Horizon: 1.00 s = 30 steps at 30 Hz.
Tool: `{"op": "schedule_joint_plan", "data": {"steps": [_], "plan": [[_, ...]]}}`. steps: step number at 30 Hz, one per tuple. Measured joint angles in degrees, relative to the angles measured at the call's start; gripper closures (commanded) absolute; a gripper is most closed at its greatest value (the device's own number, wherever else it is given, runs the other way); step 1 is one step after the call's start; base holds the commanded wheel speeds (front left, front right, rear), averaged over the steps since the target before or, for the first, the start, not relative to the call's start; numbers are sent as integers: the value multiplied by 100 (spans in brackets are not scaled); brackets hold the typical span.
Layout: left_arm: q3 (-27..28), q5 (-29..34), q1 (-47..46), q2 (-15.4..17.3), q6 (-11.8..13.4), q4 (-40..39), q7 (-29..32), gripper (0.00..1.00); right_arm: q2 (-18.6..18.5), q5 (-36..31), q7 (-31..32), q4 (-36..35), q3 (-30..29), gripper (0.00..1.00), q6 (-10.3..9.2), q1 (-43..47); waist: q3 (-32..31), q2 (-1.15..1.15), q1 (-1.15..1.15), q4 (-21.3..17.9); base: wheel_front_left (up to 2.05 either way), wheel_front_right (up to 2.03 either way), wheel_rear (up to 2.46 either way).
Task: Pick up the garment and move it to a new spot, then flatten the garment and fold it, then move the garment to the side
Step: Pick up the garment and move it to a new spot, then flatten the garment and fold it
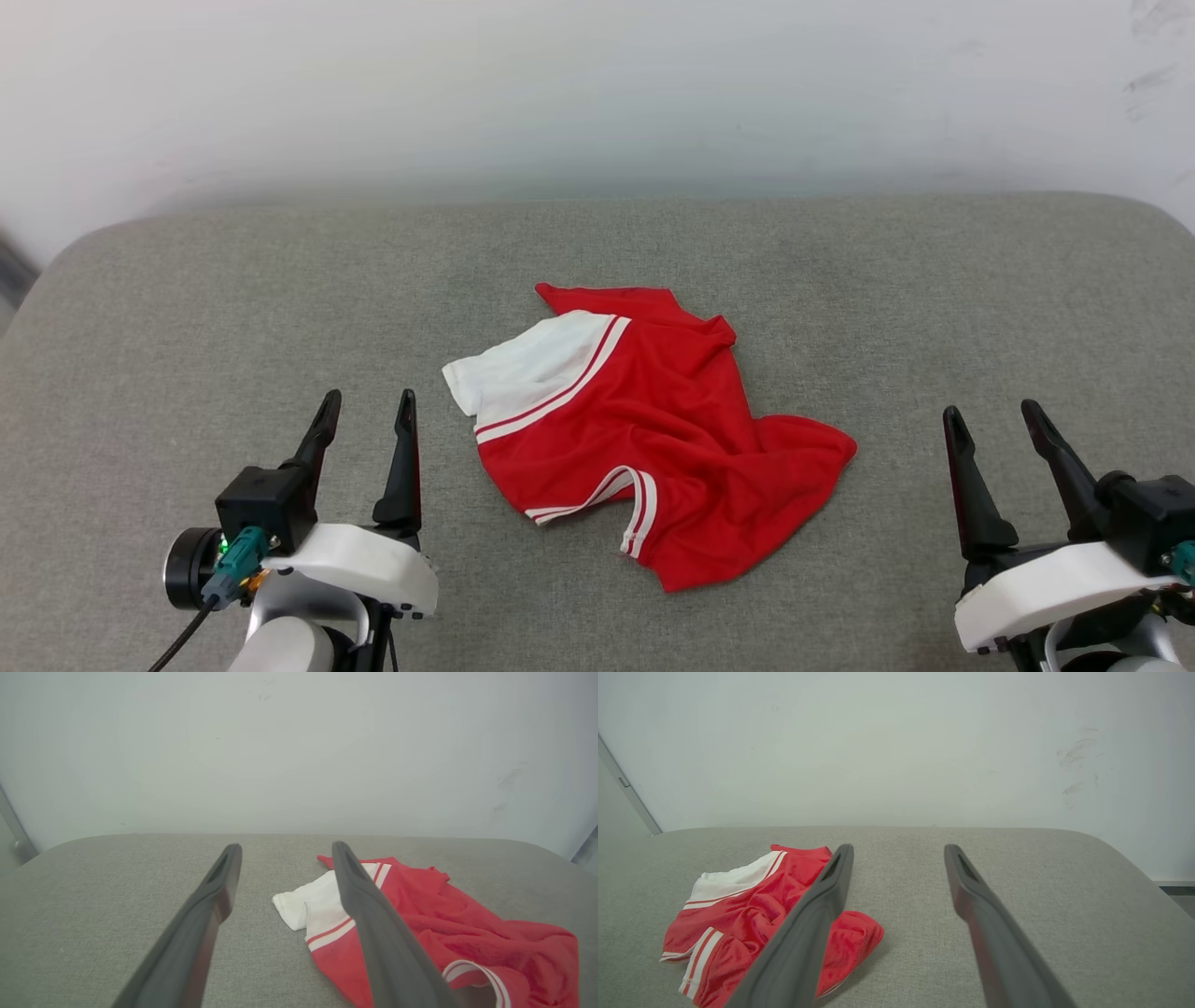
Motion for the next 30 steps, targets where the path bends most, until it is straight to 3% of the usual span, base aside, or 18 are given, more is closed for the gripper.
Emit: {"op": "schedule_joint_plan", "data": {"steps": [11, 14, 23, 30], "plan": [[-34, -35, 31, 1, 93, -216, 75, 0, 0, 69, 48, -15, 13, 0, 1, -4, 104, 0, 0, -11, 0, 0, 0], [-44, -34, 30, 2, 101, -240, 75, 0, 1, 346, 268, 133, -23, 0, 1, 1, 137, 0, 0, -4, 0, 0, 0], [-93, -4, -102, -63, 114, -338, -9, 0, -34, 527, 2466, 771, -90, 0, 0, -186, 348, 0, 0, 145, 0, 0, 0], [-162, 68, -358, -226, 79, -441, -142, 0, -504, 940, 3653, 1015, 478, 0, 1, -842, 695, 0, 0, 453, 0, 0, 0]]}}
